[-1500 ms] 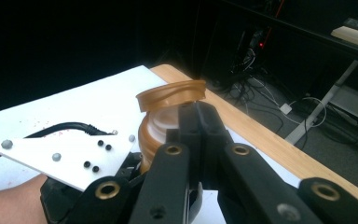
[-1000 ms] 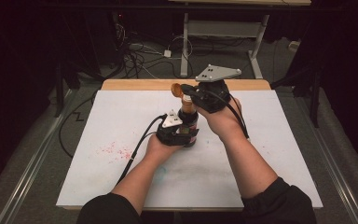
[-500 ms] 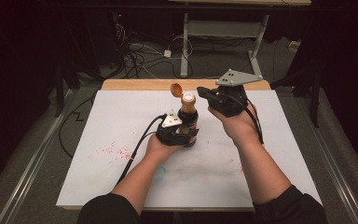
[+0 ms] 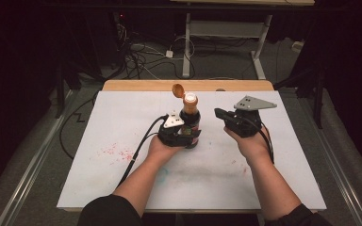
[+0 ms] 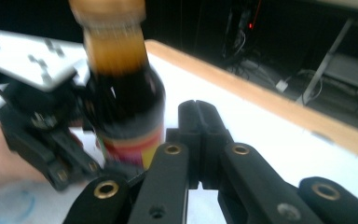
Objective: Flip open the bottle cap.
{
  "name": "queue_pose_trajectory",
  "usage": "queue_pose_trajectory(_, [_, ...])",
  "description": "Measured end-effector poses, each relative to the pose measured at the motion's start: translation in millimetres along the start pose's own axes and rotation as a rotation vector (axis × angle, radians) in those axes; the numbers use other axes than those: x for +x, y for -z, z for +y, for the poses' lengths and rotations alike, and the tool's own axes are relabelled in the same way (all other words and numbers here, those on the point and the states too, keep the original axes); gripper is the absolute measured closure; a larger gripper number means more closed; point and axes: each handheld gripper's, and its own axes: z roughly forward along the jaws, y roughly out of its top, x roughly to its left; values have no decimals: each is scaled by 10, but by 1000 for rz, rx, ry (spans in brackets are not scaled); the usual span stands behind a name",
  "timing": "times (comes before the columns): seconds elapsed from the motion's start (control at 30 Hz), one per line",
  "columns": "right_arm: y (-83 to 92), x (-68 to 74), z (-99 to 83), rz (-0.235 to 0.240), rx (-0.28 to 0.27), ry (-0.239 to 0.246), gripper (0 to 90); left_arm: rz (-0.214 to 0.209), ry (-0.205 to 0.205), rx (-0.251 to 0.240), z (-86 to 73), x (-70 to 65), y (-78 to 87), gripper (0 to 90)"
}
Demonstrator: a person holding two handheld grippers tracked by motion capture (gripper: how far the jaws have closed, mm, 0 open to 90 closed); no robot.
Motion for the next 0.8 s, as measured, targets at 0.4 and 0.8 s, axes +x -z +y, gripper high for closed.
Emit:
queue_pose_trajectory(0.4, [-213, -97, -737, -15, 86, -63, 839, 24, 55, 58, -40, 82, 16, 156])
queue_pose_trajectory(0.8, [-192, -35, -1151, 0, 112, -81, 259, 64, 63, 104, -146, 195, 317, 35])
